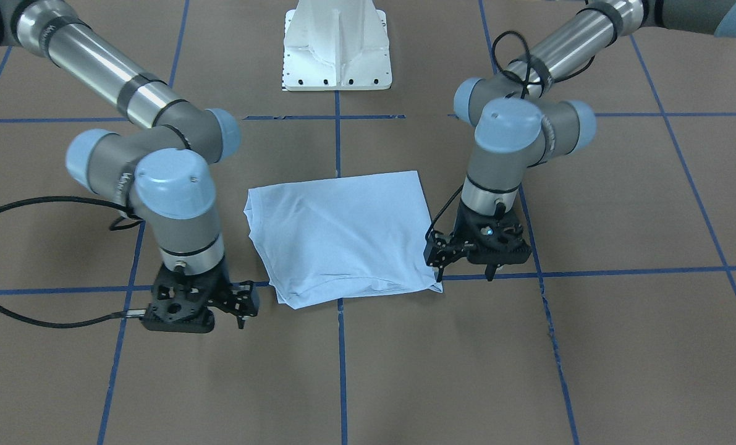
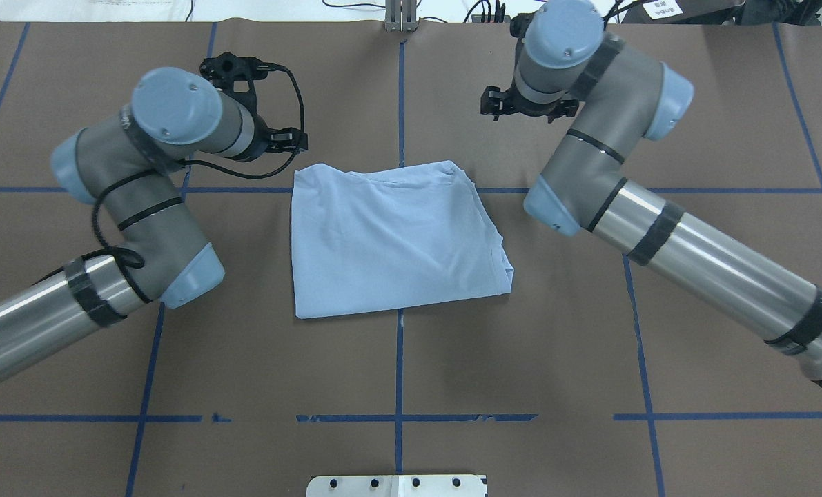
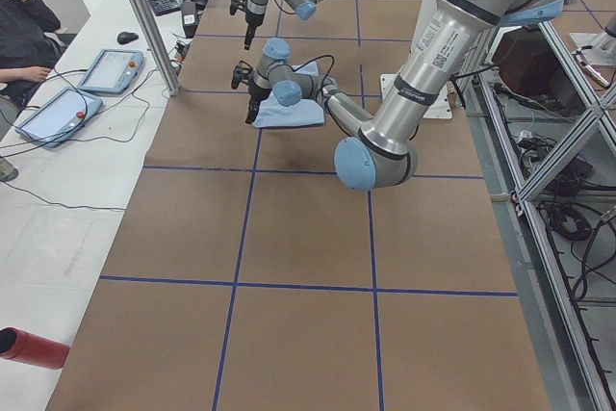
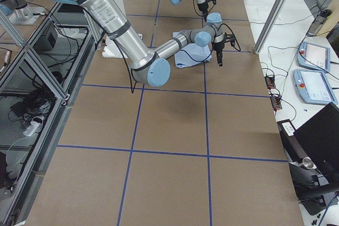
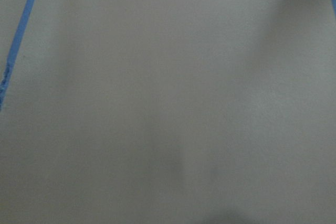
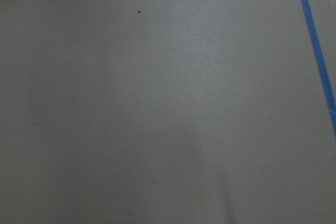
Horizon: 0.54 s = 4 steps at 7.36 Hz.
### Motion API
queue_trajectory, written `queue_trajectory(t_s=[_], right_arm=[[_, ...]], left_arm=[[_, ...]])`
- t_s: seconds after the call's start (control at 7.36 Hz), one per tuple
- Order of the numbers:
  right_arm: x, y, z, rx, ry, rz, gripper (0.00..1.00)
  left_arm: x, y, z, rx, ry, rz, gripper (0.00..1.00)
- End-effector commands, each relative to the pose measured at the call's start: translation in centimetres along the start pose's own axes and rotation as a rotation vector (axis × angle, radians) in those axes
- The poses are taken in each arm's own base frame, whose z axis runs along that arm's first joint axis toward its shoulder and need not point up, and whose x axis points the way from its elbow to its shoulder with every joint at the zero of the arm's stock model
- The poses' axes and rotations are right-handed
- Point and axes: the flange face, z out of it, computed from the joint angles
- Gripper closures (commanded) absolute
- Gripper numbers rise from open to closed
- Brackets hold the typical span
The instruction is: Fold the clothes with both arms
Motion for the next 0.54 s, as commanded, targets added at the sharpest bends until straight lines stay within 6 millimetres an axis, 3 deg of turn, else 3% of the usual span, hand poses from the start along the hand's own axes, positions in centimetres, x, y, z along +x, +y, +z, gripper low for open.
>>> queue_trajectory(t_s=[0.0,0.27,0.41], right_arm=[[14.1,-1.5,-6.4,-0.086,0.020,-0.161,0.00],[29.4,-0.9,-10.6,-0.139,0.004,-0.291,0.00],[37.8,0.1,-11.9,-0.163,-0.033,-0.317,0.00]], left_arm=[[-6.1,1.8,-12.9,-0.045,0.017,0.146,0.00],[-15.0,1.6,-19.4,-0.054,-0.029,0.251,0.00],[-21.1,1.1,-21.7,-0.058,-0.064,0.295,0.00]])
